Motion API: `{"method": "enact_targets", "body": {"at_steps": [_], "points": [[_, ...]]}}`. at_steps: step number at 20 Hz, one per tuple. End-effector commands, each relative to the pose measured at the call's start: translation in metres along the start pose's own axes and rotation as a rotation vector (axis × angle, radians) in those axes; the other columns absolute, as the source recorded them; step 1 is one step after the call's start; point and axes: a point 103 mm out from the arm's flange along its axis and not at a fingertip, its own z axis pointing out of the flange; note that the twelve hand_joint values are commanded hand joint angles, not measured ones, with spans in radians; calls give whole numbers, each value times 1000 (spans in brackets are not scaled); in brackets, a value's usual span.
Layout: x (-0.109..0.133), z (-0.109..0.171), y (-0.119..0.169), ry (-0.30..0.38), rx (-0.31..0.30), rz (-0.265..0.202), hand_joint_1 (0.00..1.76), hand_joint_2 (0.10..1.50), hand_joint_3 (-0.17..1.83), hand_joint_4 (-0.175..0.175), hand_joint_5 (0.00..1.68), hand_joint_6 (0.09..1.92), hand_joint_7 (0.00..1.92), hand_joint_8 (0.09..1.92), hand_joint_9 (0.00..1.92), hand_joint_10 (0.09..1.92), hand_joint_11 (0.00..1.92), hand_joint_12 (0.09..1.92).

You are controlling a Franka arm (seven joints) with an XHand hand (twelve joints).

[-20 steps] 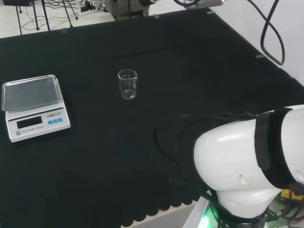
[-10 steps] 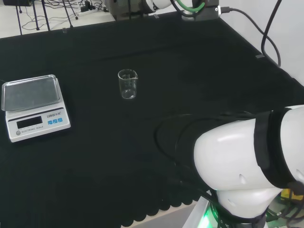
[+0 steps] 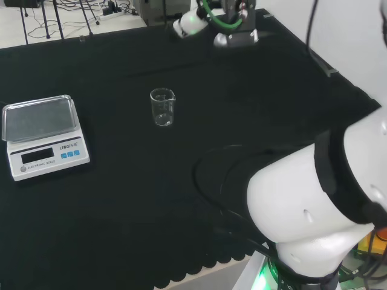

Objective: Pick up the beaker.

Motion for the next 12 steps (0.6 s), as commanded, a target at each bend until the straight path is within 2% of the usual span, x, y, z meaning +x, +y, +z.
{"method": "enact_targets", "body": {"at_steps": [1,12], "points": [[17,86,73,39,73,-81,633,763,73,52,0,87,0,420,0,772,0,622],[30,154,107,82,175,-114,637,764,71,54,0,87,0,411,0,765,0,626]]}}
